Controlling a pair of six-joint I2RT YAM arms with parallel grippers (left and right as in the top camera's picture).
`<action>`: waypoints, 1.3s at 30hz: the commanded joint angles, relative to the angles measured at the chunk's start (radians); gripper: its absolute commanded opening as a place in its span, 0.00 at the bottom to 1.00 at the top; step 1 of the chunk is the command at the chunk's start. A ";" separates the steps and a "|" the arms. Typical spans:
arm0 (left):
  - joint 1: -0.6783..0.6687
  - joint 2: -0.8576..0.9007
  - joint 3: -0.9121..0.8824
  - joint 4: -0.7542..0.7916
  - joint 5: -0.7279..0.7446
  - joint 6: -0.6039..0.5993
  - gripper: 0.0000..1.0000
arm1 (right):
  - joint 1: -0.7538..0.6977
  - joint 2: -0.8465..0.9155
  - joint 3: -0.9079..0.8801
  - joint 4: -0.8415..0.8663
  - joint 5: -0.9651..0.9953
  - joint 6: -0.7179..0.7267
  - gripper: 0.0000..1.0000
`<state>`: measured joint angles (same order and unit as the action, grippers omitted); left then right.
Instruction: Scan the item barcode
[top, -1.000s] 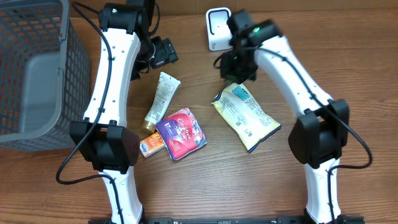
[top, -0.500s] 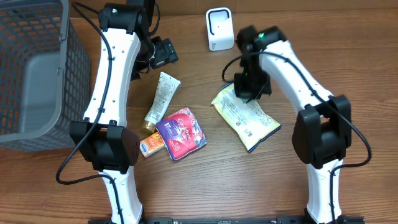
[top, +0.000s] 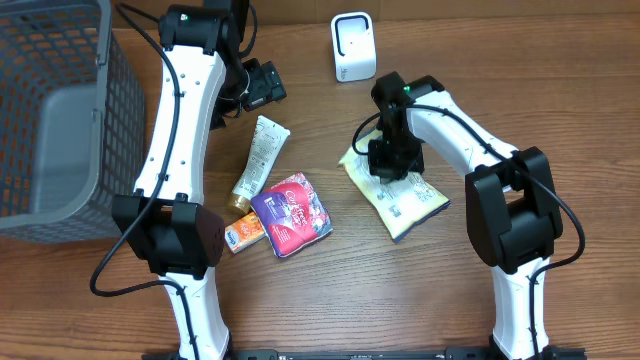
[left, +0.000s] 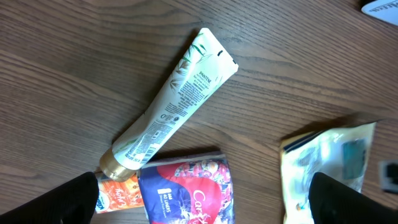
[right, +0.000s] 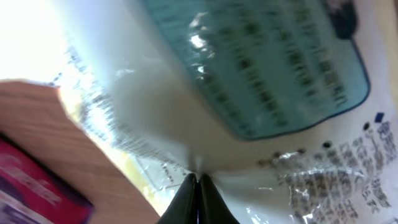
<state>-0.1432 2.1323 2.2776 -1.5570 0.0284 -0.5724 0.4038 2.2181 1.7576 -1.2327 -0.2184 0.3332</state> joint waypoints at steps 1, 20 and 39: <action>-0.003 -0.012 0.019 -0.003 -0.008 0.012 1.00 | -0.024 0.000 0.130 0.011 -0.012 0.018 0.04; -0.206 -0.010 -0.144 0.151 0.043 0.019 0.25 | -0.091 0.004 0.137 -0.348 0.101 -0.053 0.10; -0.254 -0.010 -0.286 0.296 0.051 -0.014 0.04 | -0.051 0.003 -0.055 0.062 -0.074 0.014 0.04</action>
<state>-0.3805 2.1323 1.9984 -1.2720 0.0738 -0.5728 0.3470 2.2074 1.6688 -1.1751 -0.2897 0.3298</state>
